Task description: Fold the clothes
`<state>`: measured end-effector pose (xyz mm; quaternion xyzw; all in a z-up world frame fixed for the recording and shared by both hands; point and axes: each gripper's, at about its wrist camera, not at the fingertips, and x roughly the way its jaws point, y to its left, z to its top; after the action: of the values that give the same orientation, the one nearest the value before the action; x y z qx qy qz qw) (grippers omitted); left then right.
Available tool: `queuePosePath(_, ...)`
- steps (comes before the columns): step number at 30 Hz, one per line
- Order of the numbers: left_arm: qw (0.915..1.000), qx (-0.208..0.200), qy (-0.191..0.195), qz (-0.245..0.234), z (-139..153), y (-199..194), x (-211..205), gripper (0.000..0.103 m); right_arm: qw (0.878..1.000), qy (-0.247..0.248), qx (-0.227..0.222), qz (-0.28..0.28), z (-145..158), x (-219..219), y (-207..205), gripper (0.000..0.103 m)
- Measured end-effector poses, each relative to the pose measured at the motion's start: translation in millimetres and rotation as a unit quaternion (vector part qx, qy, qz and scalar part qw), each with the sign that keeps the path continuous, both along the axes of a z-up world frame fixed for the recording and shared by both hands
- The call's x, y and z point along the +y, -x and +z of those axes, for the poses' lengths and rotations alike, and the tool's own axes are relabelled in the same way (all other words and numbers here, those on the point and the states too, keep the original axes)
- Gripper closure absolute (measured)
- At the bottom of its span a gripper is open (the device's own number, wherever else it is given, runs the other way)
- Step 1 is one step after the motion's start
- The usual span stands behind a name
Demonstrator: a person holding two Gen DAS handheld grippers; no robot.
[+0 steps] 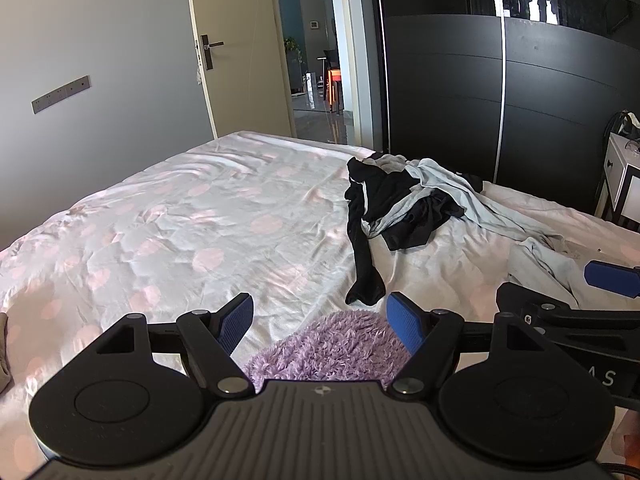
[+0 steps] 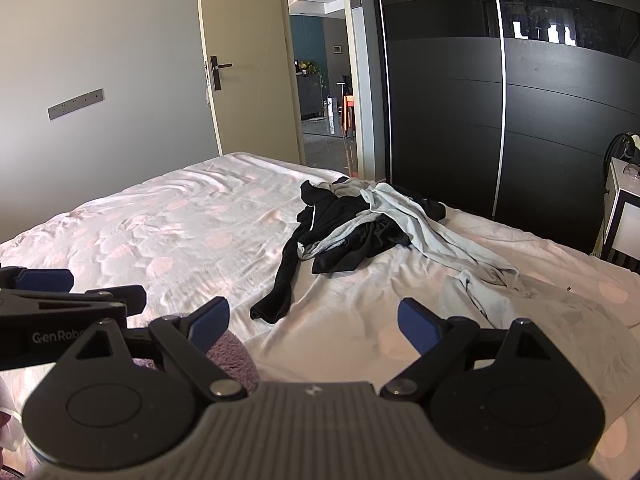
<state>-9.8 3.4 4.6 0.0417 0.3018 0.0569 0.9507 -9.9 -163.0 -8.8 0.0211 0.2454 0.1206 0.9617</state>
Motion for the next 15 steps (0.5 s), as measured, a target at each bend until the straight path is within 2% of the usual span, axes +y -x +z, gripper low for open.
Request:
queuePosePath(9,0.9999,0.01,-0.001,-0.002,-6,-13,5,0.03,1.0,0.001,0.02,0.004,-5,4,-12,0.011)
queuePosePath(15,0.9994,0.034,0.003,-0.009,-16,-35,20,0.03,0.998,-0.006,0.056,0.033,-15,10,-38,0.011)
